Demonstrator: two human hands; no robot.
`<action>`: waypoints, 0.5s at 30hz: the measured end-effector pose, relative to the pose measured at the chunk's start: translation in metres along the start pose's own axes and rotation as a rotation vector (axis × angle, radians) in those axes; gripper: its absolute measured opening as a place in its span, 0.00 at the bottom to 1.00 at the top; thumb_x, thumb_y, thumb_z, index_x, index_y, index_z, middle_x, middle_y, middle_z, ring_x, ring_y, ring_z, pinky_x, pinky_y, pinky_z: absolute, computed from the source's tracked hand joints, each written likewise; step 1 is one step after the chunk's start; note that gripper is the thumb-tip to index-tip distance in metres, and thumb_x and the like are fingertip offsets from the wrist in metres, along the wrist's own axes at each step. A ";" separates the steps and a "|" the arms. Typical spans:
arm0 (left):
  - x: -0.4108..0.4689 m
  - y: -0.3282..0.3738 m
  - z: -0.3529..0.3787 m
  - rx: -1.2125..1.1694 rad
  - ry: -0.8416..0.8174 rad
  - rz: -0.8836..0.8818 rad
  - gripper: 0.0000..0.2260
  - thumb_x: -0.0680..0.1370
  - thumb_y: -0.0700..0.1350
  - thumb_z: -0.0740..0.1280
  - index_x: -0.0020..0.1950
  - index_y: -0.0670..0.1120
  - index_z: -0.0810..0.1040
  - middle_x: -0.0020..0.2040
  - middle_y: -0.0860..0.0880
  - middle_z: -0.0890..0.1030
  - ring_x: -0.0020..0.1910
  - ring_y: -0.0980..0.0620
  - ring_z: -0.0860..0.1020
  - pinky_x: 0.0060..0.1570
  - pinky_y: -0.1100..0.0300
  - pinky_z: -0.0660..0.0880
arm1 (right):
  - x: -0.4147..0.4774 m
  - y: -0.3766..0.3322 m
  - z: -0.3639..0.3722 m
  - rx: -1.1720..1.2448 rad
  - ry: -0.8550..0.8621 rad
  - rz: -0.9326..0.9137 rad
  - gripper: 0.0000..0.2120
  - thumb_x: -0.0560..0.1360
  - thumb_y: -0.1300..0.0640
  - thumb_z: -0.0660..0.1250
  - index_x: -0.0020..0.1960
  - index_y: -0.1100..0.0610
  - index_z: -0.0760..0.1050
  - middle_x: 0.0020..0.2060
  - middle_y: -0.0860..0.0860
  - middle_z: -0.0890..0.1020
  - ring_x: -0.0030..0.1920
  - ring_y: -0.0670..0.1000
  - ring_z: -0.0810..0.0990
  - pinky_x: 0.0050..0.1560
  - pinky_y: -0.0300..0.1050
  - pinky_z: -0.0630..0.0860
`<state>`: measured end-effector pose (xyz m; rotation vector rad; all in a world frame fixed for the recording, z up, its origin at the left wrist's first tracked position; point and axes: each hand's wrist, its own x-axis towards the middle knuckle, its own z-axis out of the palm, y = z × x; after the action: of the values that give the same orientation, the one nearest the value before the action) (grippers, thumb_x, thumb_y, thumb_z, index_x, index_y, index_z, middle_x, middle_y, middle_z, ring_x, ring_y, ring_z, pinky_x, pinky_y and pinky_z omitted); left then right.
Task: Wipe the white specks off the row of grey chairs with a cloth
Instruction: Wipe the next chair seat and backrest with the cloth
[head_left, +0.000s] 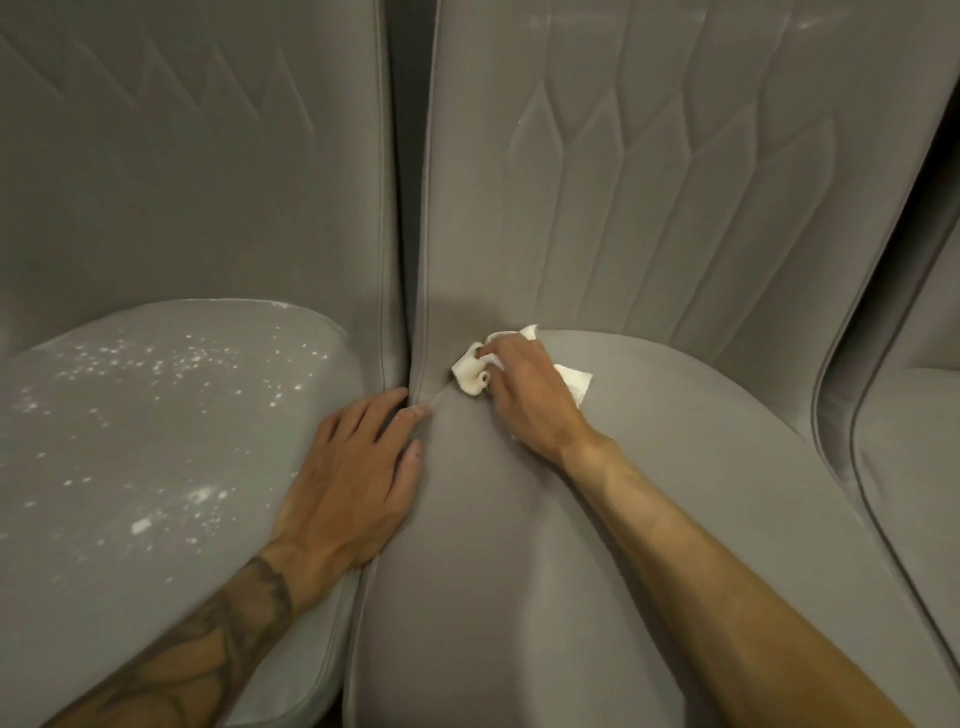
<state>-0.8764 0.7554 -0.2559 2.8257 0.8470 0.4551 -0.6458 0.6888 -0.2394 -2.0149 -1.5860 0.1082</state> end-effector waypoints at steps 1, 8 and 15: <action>0.000 0.000 0.000 -0.001 0.005 0.004 0.20 0.84 0.51 0.54 0.71 0.49 0.75 0.70 0.48 0.75 0.68 0.47 0.73 0.67 0.48 0.71 | -0.001 0.002 -0.002 0.005 -0.020 -0.030 0.09 0.78 0.67 0.61 0.55 0.64 0.77 0.55 0.59 0.79 0.59 0.59 0.75 0.64 0.52 0.68; 0.000 0.000 0.001 0.001 0.030 0.012 0.19 0.84 0.51 0.54 0.70 0.49 0.75 0.70 0.48 0.74 0.67 0.48 0.73 0.66 0.50 0.69 | 0.008 0.003 -0.001 -0.051 0.043 0.087 0.09 0.78 0.65 0.60 0.56 0.63 0.77 0.54 0.59 0.79 0.57 0.61 0.74 0.68 0.53 0.64; -0.001 0.000 0.000 -0.007 0.007 0.013 0.19 0.84 0.52 0.53 0.72 0.49 0.74 0.71 0.48 0.74 0.68 0.48 0.72 0.68 0.50 0.69 | 0.012 0.016 -0.011 -0.058 0.016 0.097 0.11 0.82 0.63 0.60 0.62 0.64 0.75 0.60 0.59 0.78 0.62 0.61 0.73 0.69 0.49 0.62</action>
<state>-0.8772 0.7549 -0.2561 2.8263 0.8272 0.4692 -0.6240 0.6937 -0.2339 -2.1324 -1.4979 0.0827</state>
